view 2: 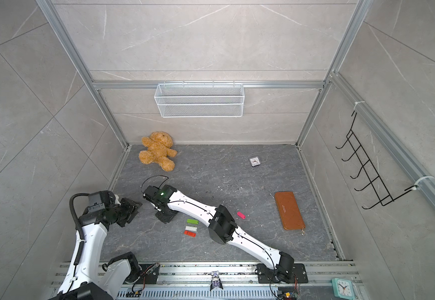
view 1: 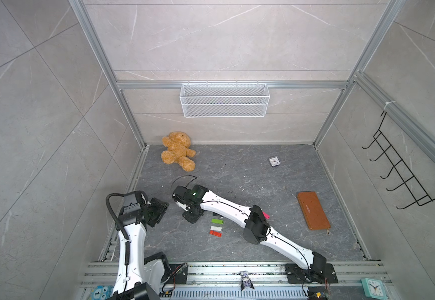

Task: Close the usb drive cover
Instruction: Pick up the cover from the center of the board.

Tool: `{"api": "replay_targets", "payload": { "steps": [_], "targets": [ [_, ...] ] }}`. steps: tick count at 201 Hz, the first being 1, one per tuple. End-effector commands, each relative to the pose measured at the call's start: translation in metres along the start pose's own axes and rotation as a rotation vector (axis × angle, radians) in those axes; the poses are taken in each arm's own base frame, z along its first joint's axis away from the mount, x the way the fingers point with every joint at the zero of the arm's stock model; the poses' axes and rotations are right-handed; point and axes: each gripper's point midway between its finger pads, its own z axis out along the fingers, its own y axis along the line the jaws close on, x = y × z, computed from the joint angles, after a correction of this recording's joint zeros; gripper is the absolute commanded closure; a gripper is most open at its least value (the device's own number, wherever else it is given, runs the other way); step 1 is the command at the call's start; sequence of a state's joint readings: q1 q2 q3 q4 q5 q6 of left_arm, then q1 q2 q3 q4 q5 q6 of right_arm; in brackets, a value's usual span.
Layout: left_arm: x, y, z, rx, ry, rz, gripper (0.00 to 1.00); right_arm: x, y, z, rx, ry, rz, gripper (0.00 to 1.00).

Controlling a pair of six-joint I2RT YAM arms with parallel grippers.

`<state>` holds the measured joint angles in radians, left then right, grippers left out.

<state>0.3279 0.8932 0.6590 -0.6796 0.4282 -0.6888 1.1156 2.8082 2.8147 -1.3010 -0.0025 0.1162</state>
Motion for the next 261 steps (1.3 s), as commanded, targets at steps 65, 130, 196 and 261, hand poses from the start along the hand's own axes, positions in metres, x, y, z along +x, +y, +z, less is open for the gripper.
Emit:
{"api": "replay_targets", "payload": {
  "steps": [65, 130, 196, 261],
  "targets": [
    [0.0, -0.006, -0.002, 0.034, -0.003, 0.011, 0.58, 0.032, -0.006, 0.02, 0.029, 0.131, -0.171, 0.7],
    [0.001, -0.005, -0.001, 0.039, 0.002, 0.012, 0.58, 0.025, -0.006, 0.026, 0.031, 0.106, -0.226, 0.62],
    [0.003, -0.005, -0.001, 0.041, 0.007, 0.011, 0.58, 0.021, -0.006, 0.032, 0.029, 0.088, -0.262, 0.65],
    [0.004, -0.005, 0.0, 0.043, 0.01, 0.009, 0.58, 0.017, -0.013, 0.035, 0.007, 0.078, -0.232, 0.67]
  ]
}}
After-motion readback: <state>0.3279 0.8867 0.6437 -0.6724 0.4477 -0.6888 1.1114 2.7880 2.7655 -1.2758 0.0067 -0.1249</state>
